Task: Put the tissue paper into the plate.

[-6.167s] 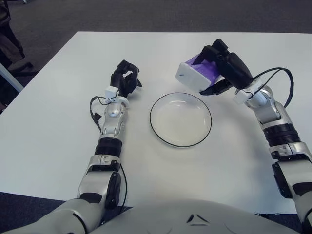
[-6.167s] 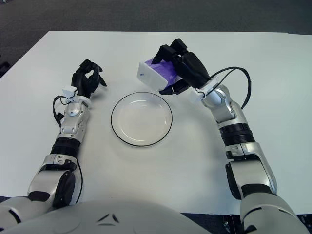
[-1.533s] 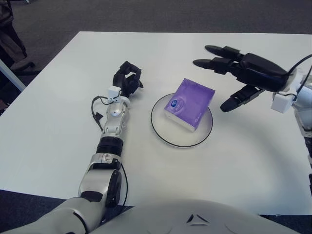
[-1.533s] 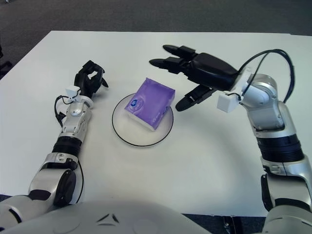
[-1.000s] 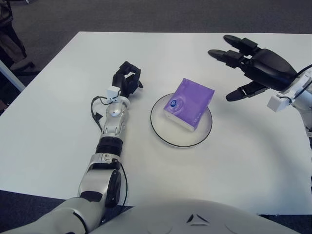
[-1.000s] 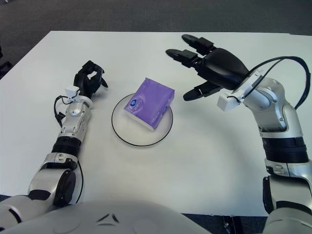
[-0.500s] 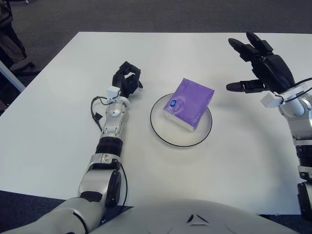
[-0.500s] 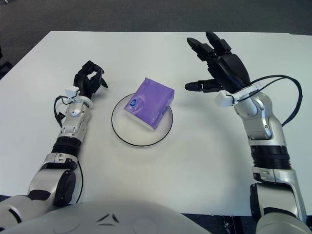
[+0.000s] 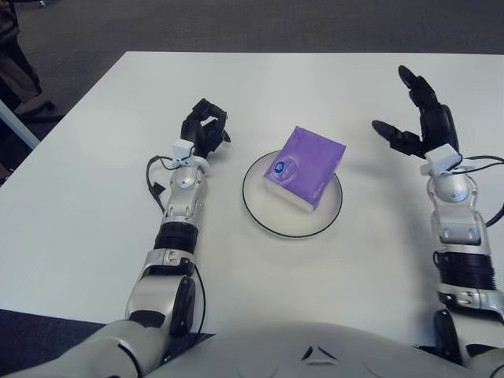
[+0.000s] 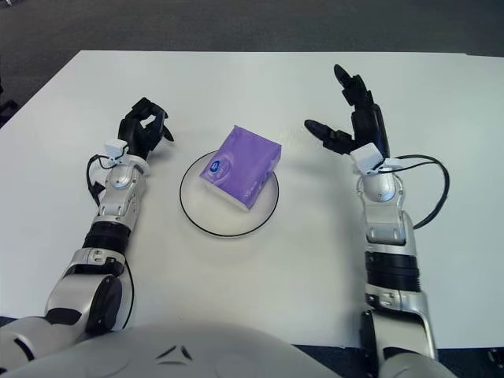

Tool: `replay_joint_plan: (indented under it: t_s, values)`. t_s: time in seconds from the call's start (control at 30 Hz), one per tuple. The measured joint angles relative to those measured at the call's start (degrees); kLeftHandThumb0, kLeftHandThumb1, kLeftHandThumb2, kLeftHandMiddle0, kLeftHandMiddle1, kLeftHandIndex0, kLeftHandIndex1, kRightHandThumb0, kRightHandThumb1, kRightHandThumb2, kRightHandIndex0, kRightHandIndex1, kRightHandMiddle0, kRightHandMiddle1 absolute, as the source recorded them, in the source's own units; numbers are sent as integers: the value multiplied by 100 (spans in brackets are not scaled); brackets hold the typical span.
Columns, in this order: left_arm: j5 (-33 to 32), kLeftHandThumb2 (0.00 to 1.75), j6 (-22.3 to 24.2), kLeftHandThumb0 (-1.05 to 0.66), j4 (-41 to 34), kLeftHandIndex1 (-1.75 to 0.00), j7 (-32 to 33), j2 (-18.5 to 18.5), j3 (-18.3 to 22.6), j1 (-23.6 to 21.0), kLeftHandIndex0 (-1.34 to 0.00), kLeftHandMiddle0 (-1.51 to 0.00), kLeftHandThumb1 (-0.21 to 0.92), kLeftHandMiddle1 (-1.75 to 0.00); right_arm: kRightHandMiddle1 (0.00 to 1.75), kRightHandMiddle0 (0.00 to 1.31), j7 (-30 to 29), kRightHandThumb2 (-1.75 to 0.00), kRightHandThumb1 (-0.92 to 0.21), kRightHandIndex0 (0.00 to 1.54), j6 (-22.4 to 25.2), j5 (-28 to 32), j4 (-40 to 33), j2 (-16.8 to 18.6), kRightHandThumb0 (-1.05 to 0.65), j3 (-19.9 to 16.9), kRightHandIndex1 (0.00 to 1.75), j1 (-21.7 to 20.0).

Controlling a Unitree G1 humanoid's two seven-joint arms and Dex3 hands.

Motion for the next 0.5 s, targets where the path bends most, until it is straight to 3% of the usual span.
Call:
replay_joint_plan:
  t_s: [0.13, 0.17, 0.27, 0.4, 0.43, 0.47, 0.5]
  values:
    - [9, 34, 0, -29, -40, -175, 12, 1, -6, 18, -70, -93, 92, -175, 23, 59, -10, -42, -92, 73, 142, 526, 87, 258, -37, -152, 6, -3]
    - [18, 34, 0, -29, -50, -175, 24, 1, -9, 22, -70, -93, 92, -175, 73, 48, -9, -42, -92, 77, 207, 691, 81, 350, -36, -205, 7, -3]
    - [53, 34, 1, -29, -72, -175, 67, 0, -23, 32, -70, -93, 92, -175, 134, 35, -6, -43, -92, 85, 393, 1029, 72, 508, -35, -276, 10, -3]
    - [97, 34, 2, -30, -102, -175, 102, 1, -32, 44, -70, -93, 92, -175, 155, 31, -6, -42, -92, 88, 549, 1250, 17, 585, -34, -311, 13, -2]
    - [103, 34, 2, -30, -108, -175, 105, 0, -35, 47, -70, -93, 92, -175, 158, 28, -6, -39, -92, 74, 561, 1269, 4, 599, -22, -312, 56, 1]
    - [107, 34, 2, -30, -114, -175, 106, 0, -39, 48, -70, -93, 92, -175, 160, 25, -6, -38, -92, 64, 569, 1287, -5, 610, -14, -312, 85, 5]
    - [111, 34, 2, -30, -121, -175, 106, 0, -44, 50, -70, -93, 92, -175, 160, 24, -3, -38, -92, 60, 574, 1310, -12, 622, -12, -312, 95, 13]
